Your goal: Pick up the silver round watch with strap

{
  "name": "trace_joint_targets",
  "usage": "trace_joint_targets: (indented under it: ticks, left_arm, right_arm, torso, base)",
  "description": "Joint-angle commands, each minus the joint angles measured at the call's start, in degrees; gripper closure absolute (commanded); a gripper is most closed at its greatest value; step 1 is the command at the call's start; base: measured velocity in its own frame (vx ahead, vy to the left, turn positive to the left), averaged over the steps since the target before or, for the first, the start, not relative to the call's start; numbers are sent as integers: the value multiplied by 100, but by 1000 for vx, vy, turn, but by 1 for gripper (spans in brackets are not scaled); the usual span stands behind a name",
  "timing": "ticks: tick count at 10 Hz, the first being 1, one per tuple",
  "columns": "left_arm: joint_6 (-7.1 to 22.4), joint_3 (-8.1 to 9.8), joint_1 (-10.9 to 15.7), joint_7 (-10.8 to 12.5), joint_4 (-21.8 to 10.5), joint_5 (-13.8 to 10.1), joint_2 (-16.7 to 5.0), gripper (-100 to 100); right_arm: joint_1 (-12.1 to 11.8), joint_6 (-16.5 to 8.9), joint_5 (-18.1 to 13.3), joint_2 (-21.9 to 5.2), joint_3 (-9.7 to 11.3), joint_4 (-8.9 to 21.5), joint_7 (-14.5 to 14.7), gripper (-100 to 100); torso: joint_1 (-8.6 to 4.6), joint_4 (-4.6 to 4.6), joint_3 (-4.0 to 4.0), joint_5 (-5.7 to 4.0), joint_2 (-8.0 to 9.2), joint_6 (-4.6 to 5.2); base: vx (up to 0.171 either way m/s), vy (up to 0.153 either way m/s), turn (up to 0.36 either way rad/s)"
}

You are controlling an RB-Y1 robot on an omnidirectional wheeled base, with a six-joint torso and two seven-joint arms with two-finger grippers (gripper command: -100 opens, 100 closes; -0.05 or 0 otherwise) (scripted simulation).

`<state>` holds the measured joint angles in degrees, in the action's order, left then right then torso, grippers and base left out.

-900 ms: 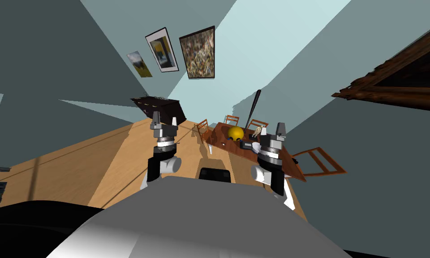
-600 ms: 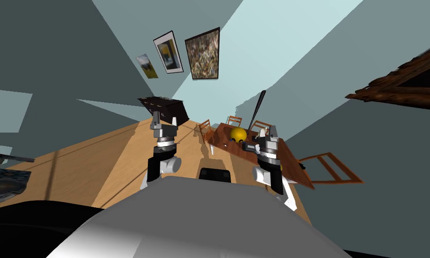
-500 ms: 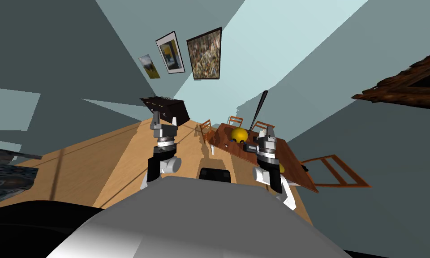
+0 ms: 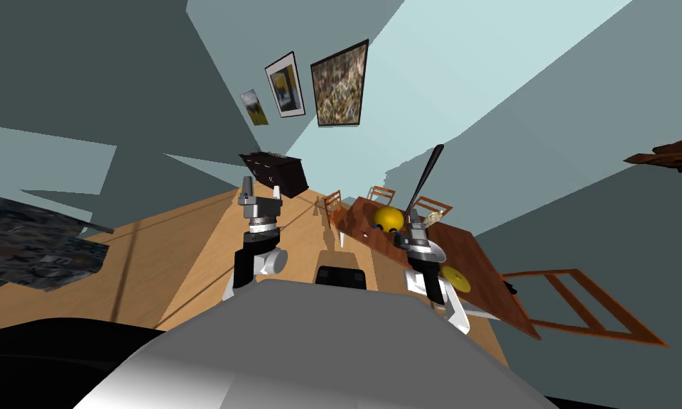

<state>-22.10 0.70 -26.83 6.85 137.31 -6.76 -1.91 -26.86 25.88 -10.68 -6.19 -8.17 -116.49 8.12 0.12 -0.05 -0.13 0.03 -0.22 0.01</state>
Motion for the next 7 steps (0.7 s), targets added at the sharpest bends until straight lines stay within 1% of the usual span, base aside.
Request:
trace_joint_targets:
  ticks: [1,2,3,4,5,6,7]
  left_arm:
    - [0,0,0,0,0,0,0,0]
    - [0,0,1,0,0,0,0,0]
    - [0,-1,1,0,0,0,0,0]
    - [0,0,0,0,0,0,0,0]
    - [0,0,0,0,0,0,0,0]
    - [0,0,0,0,0,0,0,0]
    - [0,0,1,0,0,0,0,0]
  right_arm:
    - [17,20,-262,-57,-94,286,135,-100]
    - [23,24,-452,-101,-170,447,259,-100]
    - [23,24,-491,-101,-170,560,259,-100]
    - [28,28,-729,-145,-249,772,389,-100]
    - [28,28,-730,-145,-249,822,389,-100]
    - [35,31,-979,-188,-331,1052,524,-100]
    - [35,31,-979,-188,-331,1097,524,-100]
  torso:
    - [0,0,0,0,0,0]
    - [1,1,2,0,3,-2]
    - [5,0,0,1,-1,-4]
    - [1,0,1,0,2,2]
    - [2,1,2,0,2,-1]
    - [-2,1,4,0,6,1]
    - [1,2,4,0,6,-2]
  base:
    - [43,30,156]
    - [61,48,289]
    - [51,27,65]
    - [55,30,138]
    - [41,21,78]
    - [45,32,185]
    - [35,19,87]
